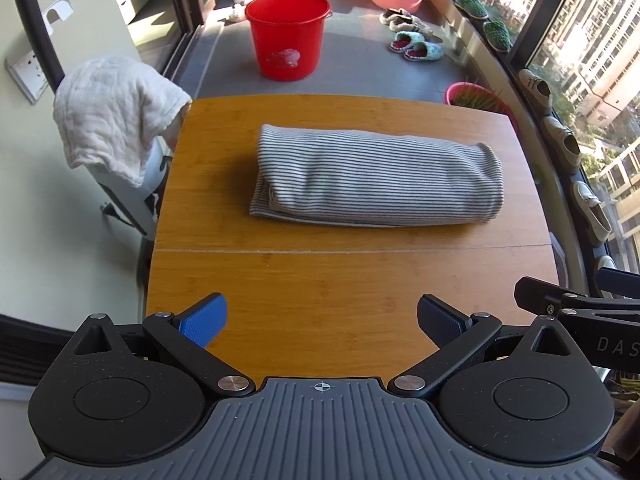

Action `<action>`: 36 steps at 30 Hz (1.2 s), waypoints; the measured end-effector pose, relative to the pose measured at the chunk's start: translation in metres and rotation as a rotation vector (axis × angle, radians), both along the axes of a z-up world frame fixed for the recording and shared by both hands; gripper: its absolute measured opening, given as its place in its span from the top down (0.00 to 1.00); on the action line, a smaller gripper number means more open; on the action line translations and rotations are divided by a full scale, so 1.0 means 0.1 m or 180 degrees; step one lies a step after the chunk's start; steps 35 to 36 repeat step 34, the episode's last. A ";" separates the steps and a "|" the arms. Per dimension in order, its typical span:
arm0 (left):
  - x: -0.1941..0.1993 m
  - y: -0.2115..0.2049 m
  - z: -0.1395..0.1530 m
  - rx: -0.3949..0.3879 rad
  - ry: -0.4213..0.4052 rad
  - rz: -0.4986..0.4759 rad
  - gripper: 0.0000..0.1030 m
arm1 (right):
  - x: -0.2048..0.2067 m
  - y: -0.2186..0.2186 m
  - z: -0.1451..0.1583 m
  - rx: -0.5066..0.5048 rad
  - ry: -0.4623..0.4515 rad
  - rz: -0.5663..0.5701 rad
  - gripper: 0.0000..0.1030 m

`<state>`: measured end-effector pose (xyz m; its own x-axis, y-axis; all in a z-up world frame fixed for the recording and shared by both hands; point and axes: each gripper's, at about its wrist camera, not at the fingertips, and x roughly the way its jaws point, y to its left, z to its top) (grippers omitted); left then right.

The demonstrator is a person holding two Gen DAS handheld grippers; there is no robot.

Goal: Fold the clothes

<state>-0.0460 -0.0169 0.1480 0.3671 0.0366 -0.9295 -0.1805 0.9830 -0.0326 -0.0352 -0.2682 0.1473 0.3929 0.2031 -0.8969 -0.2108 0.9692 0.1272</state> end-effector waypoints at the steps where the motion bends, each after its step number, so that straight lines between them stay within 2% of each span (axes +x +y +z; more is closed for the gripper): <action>1: 0.00 -0.01 0.00 0.0007 -0.0002 -0.0026 0.00 | -0.01 -0.01 0.00 0.0000 -0.0007 -0.0026 0.00; 6: -0.01 -0.05 0.00 0.0094 -0.0040 -0.0218 0.00 | -0.09 -0.04 -0.02 0.0001 -0.0039 -0.0155 0.00; 12: 0.01 -0.02 0.01 0.0086 -0.0068 -0.0288 0.00 | -0.10 0.01 -0.01 0.0000 -0.0120 -0.0206 0.00; 25: -0.04 0.05 0.09 0.0032 -0.0150 -0.0150 0.00 | -0.04 0.02 0.02 -0.0032 -0.0132 -0.0105 0.00; 34: -0.09 0.13 0.05 -0.0110 -0.0073 0.0197 0.00 | 0.05 0.03 0.01 -0.0022 -0.0078 0.0038 0.00; 36: -0.09 0.13 0.05 -0.0110 -0.0073 0.0197 0.00 | 0.05 0.03 0.01 -0.0022 -0.0078 0.0038 0.00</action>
